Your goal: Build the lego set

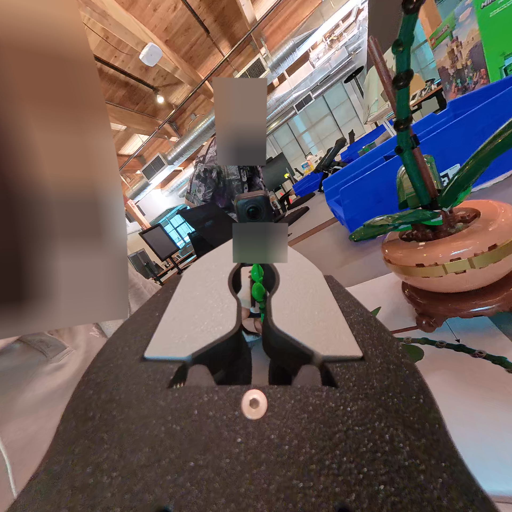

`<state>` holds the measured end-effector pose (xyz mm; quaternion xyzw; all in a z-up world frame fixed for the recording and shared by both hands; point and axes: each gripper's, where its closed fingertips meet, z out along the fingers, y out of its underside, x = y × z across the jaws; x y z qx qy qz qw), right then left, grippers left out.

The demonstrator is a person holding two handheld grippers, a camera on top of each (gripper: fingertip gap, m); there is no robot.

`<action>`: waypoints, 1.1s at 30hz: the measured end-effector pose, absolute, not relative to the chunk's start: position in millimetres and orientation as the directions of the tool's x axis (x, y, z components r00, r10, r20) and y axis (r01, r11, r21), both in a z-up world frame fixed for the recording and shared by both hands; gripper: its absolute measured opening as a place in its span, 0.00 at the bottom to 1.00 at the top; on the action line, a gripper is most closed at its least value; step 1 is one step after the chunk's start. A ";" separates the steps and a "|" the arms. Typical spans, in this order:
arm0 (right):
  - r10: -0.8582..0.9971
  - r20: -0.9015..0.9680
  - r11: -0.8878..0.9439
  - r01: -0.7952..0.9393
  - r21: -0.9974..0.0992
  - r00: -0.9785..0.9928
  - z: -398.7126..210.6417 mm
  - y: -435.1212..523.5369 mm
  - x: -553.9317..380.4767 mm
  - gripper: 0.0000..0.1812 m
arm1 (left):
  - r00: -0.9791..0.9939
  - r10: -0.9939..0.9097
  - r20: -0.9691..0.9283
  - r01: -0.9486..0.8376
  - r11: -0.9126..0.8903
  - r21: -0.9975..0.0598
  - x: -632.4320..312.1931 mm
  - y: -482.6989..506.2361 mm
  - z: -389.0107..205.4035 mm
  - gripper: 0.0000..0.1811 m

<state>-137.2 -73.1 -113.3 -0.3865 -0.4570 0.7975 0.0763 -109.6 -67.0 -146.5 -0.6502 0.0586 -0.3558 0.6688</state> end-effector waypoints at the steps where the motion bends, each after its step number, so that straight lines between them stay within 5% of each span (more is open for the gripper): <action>1: 0.474 -0.546 -0.568 0.234 -0.789 -0.691 -114.0 -73.4 -137.2 0.04 | 0.740 -0.554 0.382 0.395 -0.102 -0.913 -108.8 -66.9 -146.8 0.04; 33: 0.550 -0.477 -0.441 0.247 -0.863 -0.685 -125.5 -77.2 -129.6 0.02 | 0.730 -0.573 0.373 0.327 -0.187 -0.926 -97.7 -65.6 -156.7 0.04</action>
